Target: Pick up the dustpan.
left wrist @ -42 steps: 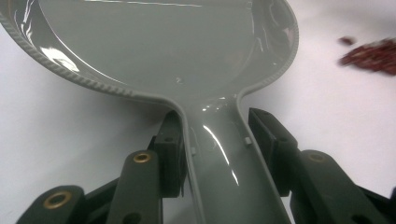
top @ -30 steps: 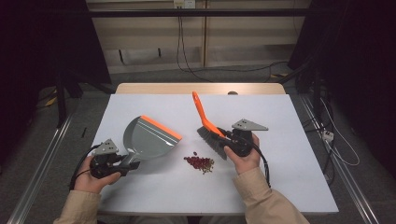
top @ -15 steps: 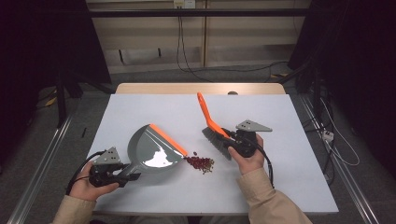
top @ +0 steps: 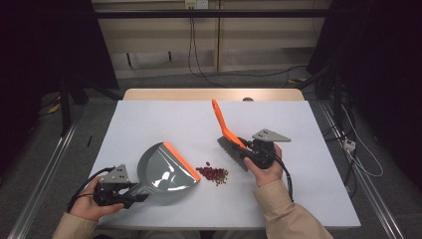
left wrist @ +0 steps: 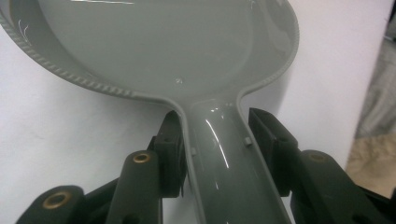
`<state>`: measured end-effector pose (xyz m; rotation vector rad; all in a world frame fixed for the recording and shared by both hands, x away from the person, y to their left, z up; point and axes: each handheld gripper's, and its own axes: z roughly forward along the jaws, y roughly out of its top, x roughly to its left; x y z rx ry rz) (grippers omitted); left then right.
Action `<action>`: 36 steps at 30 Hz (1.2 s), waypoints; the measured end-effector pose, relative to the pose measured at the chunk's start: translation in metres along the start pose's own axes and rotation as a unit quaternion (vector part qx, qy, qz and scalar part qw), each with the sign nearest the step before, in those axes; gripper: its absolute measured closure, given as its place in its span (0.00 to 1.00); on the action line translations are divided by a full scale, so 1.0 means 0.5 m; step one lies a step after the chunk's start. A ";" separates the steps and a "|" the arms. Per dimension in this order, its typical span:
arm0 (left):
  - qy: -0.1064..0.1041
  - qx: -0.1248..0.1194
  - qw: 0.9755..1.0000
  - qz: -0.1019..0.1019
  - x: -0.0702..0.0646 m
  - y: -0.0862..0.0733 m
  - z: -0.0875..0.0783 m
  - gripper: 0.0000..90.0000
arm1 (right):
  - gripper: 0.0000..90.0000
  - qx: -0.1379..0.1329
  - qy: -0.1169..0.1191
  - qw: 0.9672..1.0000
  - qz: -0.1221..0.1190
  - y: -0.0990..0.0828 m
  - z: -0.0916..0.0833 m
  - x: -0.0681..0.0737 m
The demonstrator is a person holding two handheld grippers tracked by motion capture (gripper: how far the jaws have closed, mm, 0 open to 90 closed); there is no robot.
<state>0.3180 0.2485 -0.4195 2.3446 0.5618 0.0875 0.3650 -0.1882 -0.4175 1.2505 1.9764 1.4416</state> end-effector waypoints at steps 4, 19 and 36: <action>-0.028 -0.006 1.000 0.005 -0.007 -0.002 0.000 0.65 | 0.79 0.003 -0.007 1.000 0.000 -0.005 0.000 0.001; -0.049 -0.011 0.999 0.003 0.000 -0.005 0.032 0.63 | 0.79 0.019 -0.010 1.000 -0.008 -0.019 0.010 0.009; -0.040 -0.003 0.999 0.007 -0.003 0.000 0.038 0.65 | 0.79 0.031 -0.038 0.997 -0.055 -0.043 0.015 0.039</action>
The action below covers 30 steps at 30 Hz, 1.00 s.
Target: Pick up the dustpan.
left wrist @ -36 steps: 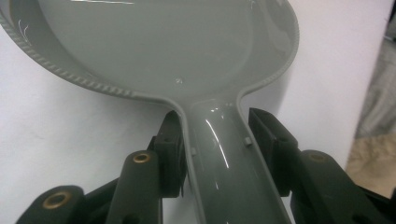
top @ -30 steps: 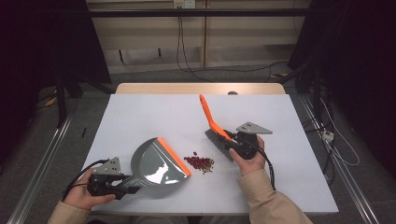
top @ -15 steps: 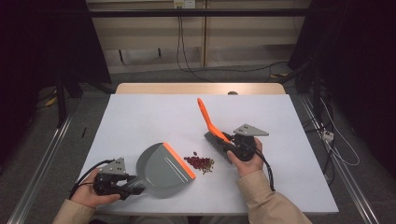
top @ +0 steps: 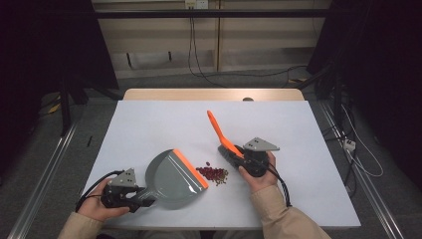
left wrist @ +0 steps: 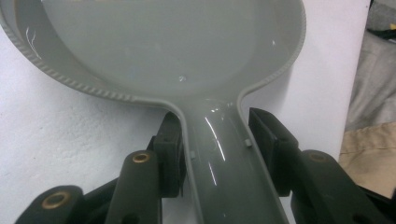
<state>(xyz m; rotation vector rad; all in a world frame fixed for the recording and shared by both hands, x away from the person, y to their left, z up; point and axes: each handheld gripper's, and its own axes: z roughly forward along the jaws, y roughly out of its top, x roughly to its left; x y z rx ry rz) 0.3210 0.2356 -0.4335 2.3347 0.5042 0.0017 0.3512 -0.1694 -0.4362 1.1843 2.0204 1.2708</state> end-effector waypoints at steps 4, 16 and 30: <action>-0.012 0.007 1.000 0.004 -0.006 0.005 0.006 0.65 | 0.79 -0.005 -0.008 1.000 -0.010 -0.004 -0.003 0.010; -0.046 0.003 0.999 -0.012 -0.010 0.003 0.016 0.65 | 0.78 -0.005 -0.012 0.999 -0.037 -0.008 0.002 0.045; -0.017 -0.010 1.000 0.007 -0.012 0.003 0.013 0.57 | 0.78 -0.009 -0.022 0.999 -0.042 -0.013 0.004 0.066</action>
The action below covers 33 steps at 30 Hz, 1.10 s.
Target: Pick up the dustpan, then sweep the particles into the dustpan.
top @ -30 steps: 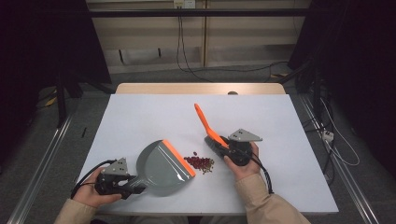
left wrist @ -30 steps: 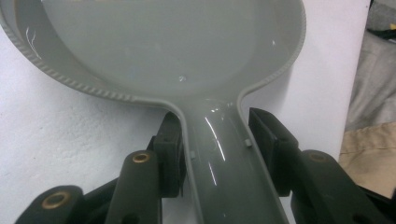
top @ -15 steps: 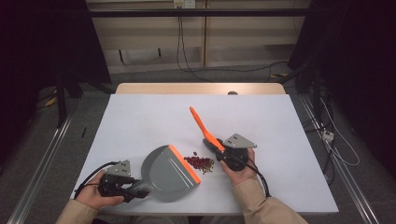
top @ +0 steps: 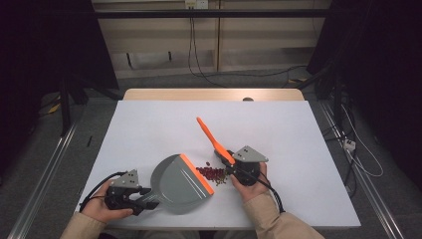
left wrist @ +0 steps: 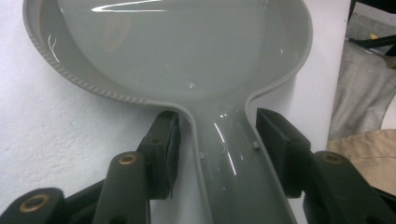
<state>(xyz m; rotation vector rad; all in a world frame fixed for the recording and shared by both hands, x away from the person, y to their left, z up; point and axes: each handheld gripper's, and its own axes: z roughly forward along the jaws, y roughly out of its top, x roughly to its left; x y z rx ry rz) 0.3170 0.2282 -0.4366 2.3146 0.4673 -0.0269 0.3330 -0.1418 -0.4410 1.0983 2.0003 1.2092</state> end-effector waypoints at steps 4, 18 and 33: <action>-0.010 0.012 1.000 0.004 -0.005 0.000 0.007 0.63 | 0.78 0.001 -0.004 1.000 -0.002 -0.002 0.000 0.009; -0.021 0.023 0.999 -0.010 -0.009 0.011 0.017 0.65 | 0.77 0.000 -0.005 1.000 0.019 -0.005 0.013 0.068; -0.026 0.026 0.999 -0.019 -0.009 0.021 0.033 0.65 | 0.77 -0.035 0.052 0.996 0.067 0.012 0.038 0.145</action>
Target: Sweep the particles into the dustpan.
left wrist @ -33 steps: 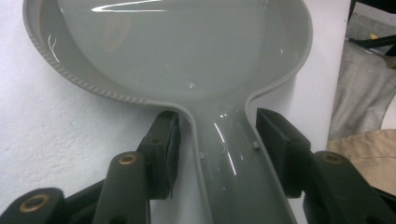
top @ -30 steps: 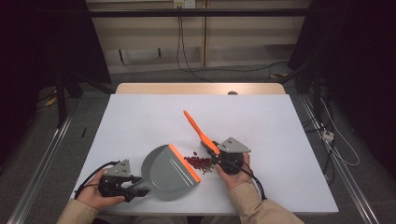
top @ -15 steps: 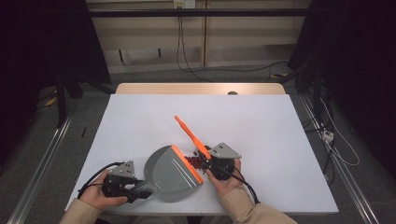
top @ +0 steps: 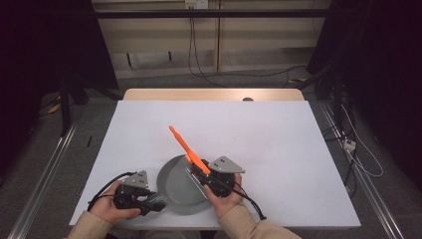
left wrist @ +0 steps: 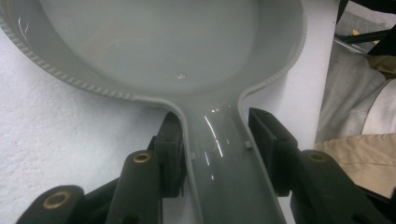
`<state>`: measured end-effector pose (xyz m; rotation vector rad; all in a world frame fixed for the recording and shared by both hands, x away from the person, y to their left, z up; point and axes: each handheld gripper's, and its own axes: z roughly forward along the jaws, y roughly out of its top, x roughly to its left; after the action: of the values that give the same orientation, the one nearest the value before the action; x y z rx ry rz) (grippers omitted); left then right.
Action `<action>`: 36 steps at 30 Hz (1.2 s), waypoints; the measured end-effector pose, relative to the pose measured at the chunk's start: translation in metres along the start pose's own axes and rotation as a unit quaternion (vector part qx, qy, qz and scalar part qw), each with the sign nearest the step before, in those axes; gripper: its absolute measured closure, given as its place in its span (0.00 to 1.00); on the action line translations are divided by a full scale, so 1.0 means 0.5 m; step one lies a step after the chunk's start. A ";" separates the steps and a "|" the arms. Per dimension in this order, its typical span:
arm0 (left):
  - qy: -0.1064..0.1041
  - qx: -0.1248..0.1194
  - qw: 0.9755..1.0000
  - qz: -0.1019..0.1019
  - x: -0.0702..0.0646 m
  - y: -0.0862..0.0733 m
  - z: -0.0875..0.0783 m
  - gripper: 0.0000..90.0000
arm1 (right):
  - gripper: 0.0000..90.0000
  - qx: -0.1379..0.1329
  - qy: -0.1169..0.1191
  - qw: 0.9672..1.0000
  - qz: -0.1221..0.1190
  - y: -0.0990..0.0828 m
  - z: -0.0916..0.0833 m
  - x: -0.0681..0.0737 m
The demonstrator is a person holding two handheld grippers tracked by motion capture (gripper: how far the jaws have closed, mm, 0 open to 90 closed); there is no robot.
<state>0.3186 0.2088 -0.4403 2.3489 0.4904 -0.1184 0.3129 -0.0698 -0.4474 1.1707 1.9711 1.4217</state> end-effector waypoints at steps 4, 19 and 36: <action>-0.008 -0.004 1.000 0.001 0.002 -0.002 0.001 0.65 | 0.78 -0.009 0.021 1.000 -0.002 0.020 0.013 0.014; -0.019 -0.011 1.000 -0.003 0.003 -0.010 -0.005 0.65 | 0.78 -0.044 0.004 0.999 0.018 0.062 -0.036 -0.079; -0.046 0.006 0.999 0.014 -0.025 0.000 0.009 0.66 | 0.78 0.010 -0.071 0.997 -0.038 -0.023 -0.106 -0.088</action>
<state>0.3074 0.2018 -0.4408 2.3487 0.4127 -0.2171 0.2928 -0.1368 -0.4434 1.1585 1.9160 1.2483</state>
